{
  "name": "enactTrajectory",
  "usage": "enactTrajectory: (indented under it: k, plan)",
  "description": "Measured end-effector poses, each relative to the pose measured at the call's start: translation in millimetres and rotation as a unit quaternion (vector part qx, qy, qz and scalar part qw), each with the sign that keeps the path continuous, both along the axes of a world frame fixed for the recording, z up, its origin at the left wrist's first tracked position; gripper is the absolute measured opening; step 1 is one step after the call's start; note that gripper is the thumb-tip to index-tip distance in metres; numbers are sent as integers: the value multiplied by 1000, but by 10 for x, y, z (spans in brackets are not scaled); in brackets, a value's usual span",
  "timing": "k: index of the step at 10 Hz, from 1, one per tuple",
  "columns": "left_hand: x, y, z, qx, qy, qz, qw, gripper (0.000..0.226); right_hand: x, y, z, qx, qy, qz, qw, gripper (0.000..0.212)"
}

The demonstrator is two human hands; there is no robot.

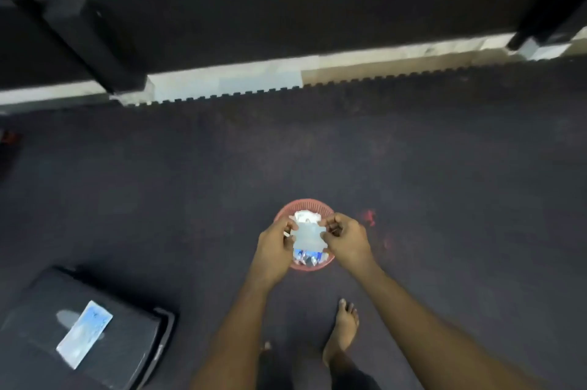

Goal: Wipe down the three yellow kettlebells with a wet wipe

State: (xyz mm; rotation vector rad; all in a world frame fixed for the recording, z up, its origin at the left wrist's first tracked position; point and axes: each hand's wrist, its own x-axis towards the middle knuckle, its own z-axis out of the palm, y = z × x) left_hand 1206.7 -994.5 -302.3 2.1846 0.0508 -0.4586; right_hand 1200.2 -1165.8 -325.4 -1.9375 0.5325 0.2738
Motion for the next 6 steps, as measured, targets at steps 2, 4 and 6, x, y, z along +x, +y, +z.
enactTrajectory:
  k: [2,4,6]
  plan:
    - [319,-177,-1472,11,91,31,995,33,282,-116,-1425,1,82,11,997,29]
    - [500,-248,-3187,39,164,3,986,45,358,-75,-3029,7,133,1,991,44]
    - [399,-107,-3674,40,150,-29,987,47,317,12,-3487,-18,142,-51,988,38]
